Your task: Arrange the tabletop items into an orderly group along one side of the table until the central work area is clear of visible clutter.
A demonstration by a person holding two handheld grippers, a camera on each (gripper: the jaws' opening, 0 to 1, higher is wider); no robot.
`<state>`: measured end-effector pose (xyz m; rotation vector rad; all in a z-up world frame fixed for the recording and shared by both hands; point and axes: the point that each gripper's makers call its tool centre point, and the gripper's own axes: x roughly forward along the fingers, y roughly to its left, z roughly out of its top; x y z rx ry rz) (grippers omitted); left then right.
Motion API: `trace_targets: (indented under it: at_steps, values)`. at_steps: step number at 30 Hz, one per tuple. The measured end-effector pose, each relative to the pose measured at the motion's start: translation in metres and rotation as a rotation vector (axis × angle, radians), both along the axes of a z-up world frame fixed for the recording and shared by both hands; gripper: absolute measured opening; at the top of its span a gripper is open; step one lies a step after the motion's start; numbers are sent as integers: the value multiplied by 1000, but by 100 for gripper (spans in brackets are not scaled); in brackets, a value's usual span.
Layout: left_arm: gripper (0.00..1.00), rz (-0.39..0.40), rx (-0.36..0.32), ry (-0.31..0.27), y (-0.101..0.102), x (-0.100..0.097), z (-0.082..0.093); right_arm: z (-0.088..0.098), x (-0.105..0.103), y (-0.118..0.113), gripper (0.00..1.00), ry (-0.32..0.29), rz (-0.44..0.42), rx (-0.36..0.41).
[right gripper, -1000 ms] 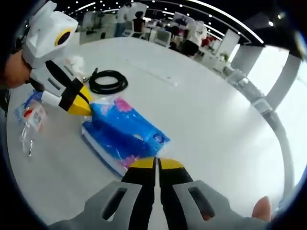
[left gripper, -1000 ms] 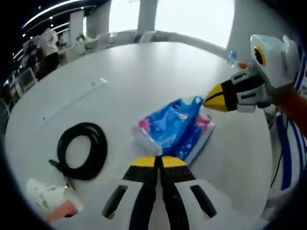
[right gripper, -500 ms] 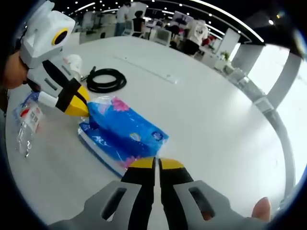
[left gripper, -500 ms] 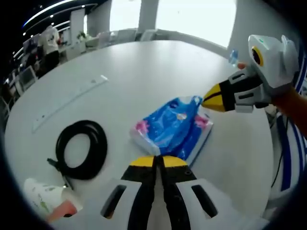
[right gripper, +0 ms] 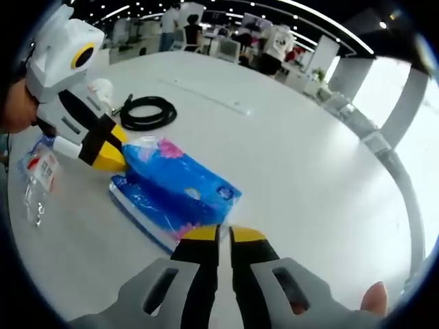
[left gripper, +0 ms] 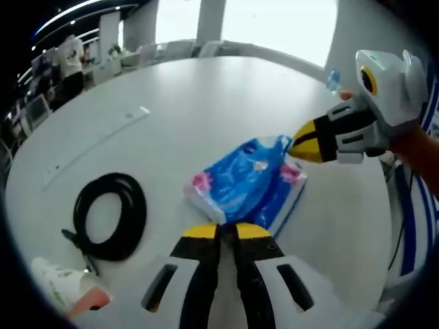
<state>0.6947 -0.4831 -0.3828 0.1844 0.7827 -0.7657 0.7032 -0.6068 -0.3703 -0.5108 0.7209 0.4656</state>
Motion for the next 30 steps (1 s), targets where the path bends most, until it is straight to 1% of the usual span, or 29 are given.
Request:
trace_targets:
  at_steps: [4,11,14,22,30]
  values:
    - [5,2,-1,-2,-1,1,0,-1,3,-3,8,1,-13,7]
    - [6,7,-4,-7,-2,4,1,-2,5,-2,6,-2,-10,9]
    - [7,9,-3,-10,-2,5,1,-2,8,-2,6,-13,-10,12]
    - [8,11,1,-15,-1,6,0,-6,12,-1,6,-9,-11,14]
    - [11,9,1,-22,-1,6,1,-5,11,-4,11,-10,-29,17]
